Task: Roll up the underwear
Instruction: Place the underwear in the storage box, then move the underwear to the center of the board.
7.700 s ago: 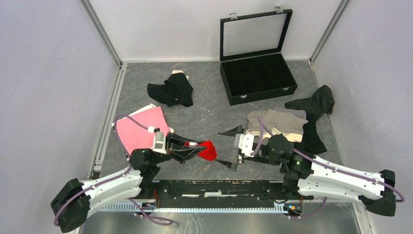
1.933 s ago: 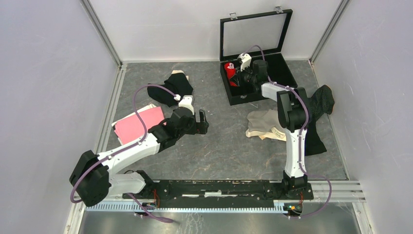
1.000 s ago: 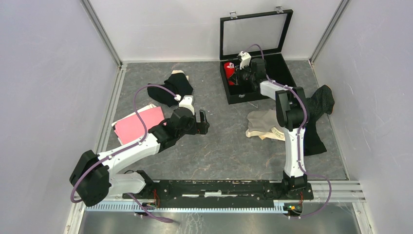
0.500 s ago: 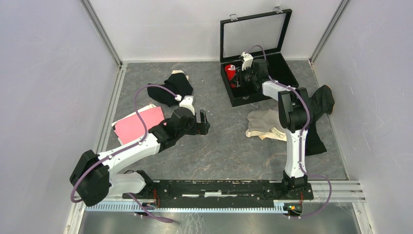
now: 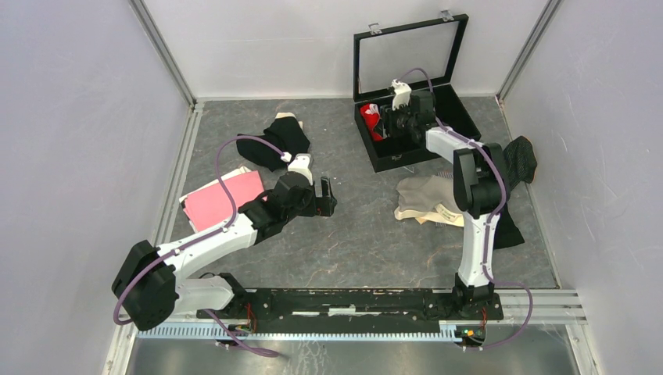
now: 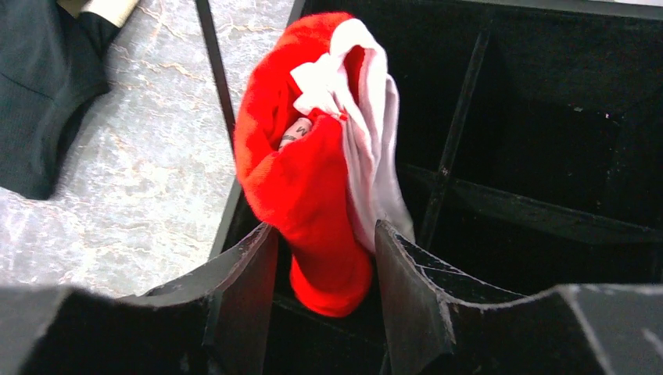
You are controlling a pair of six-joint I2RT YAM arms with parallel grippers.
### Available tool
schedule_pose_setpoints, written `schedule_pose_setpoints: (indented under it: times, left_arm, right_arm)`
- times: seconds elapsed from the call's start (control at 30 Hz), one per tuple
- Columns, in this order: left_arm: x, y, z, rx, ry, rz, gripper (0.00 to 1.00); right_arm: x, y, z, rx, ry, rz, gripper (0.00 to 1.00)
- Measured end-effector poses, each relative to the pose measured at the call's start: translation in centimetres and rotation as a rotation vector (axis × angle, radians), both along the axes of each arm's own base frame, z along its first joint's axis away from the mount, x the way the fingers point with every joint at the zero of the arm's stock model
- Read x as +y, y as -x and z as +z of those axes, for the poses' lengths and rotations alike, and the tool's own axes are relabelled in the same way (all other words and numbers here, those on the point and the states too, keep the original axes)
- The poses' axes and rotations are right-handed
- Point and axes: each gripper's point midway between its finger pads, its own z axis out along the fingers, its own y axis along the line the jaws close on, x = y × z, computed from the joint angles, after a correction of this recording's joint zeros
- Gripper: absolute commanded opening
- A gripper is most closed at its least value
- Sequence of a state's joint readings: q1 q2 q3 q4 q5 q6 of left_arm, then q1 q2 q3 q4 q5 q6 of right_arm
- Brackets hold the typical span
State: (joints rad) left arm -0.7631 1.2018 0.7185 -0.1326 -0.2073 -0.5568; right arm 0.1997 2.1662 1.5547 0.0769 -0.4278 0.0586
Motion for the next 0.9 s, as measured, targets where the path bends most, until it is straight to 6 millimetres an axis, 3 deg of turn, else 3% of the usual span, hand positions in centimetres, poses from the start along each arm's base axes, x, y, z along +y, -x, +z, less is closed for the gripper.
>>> schedule_pose_setpoints:
  times: [0.13,0.27,0.57,0.77,0.9]
  left_arm:
    - [0.0,0.0,0.0,0.0,0.0,0.0,1.0]
    - [0.0,0.0,0.0,0.0,0.0,0.001,1.0]
    - [1.7,-0.4,0.0,-0.001,-0.035,0.058,1.0]
    - [3.3,-1.6,0.8,0.0,-0.042,0.118,1.0]
    - [4.9,-2.4,0.8,0.01,-0.06,0.174,1.0]
  right_arm:
    - [-0.4,0.5,1.5,-0.026,0.015,-0.007,0.57]
    - [-1.2,1.3,4.3,-0.073,0.034,-0.03,0.62]
    - [-4.7,5.4,10.4,-0.149,0.066,-0.192,0.64]
    - [-5.2,10.3,13.6,-0.148,-0.049,-0.246,0.7]
    - [-5.7,14.9,13.1,-0.097,-0.088,-0.257,0.7]
